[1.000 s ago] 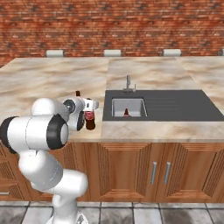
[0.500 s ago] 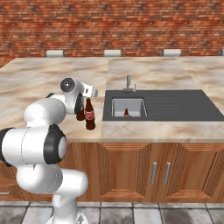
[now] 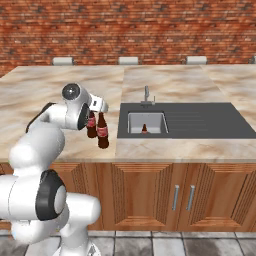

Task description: Place the large bottle from the dining counter next to the other large bottle outside the sink, and place the small bottle from the dining counter next to the other small bottle inside the sink.

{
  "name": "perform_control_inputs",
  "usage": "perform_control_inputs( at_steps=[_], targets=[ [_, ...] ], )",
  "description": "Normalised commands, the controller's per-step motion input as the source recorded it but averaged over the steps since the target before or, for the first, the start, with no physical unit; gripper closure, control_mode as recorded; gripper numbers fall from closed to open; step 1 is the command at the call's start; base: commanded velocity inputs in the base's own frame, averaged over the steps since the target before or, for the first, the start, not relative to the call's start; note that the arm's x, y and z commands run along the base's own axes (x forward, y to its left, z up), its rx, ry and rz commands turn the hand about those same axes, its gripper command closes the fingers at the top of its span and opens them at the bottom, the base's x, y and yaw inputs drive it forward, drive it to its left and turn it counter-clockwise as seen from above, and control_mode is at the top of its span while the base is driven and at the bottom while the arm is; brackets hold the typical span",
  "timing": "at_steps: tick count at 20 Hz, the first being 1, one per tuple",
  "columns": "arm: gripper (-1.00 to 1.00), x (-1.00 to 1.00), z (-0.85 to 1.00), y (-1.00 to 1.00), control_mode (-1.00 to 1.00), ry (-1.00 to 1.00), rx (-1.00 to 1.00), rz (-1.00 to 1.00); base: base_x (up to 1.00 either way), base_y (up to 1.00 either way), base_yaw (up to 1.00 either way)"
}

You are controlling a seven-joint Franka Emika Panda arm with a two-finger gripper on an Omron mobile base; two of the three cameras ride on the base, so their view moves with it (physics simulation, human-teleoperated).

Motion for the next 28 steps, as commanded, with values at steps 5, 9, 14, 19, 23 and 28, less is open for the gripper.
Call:
perform_control_inputs(
  at_steps=[5,9,14,19,23,28],
  targets=[
    [-1.00,-0.76,-0.01,0.00,-1.00,0.04,0.00,0.06,0.00,0.00,0.00],
    [-1.00,-0.55,-0.12,0.00,-1.00,0.09,0.00,0.11,0.00,0.00,0.00],
    [-1.00,-0.43,-0.16,0.00,-1.00,0.12,-0.03,0.12,0.00,0.00,0.00],
    [-1.00,-0.45,0.00,0.00,-1.00,0.09,-0.08,0.04,0.00,0.00,0.00],
    [-1.00,-0.15,-0.06,-0.05,-1.00,0.09,-0.05,0.02,0.00,0.00,0.00],
    [-1.00,-0.02,-0.15,-0.12,-1.00,0.08,-0.01,0.05,0.00,0.00,0.00]
  ],
)
